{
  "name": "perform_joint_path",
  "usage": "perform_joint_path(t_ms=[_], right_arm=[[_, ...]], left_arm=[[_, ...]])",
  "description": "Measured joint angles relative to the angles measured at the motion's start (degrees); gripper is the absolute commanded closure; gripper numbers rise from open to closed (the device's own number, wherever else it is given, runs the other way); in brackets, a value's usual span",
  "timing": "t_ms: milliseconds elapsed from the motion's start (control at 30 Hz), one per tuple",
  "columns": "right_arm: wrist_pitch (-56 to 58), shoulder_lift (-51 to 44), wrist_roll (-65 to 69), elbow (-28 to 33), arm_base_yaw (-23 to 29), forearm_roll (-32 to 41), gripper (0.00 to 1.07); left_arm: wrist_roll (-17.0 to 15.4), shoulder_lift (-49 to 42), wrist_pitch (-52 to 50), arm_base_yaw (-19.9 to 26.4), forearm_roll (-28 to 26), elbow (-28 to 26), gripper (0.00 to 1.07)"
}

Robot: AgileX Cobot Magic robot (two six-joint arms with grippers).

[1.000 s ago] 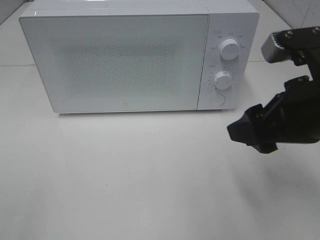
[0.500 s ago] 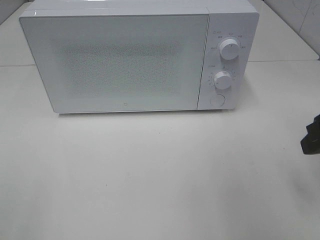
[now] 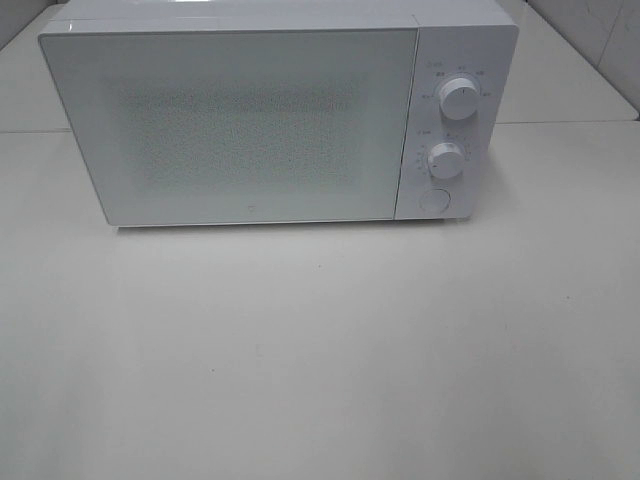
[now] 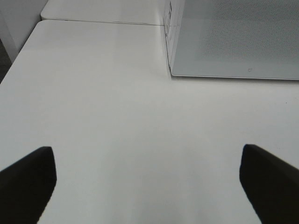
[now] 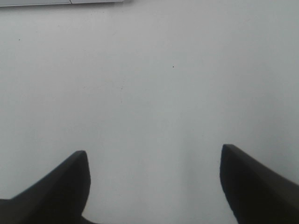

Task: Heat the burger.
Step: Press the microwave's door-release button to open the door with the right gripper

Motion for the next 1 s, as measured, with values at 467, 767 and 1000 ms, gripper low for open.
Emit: perform_joint_path(t_ms=[467, 767, 1000], right_arm=[[5.33, -26.93, -3.21, 2.98, 0.0, -3.44, 0.31], [5.79, -32.83, -3.27, 3.04, 0.0, -3.55, 0.31], [5.79, -32.83, -3.27, 3.04, 0.0, -3.55, 0.31]], left_arm=[[0.0, 0.0, 0.0, 0.0, 0.0, 0.0, 0.07], [0.0, 0.0, 0.0, 0.0, 0.0, 0.0, 0.07], [0.0, 0.0, 0.0, 0.0, 0.0, 0.0, 0.07]])
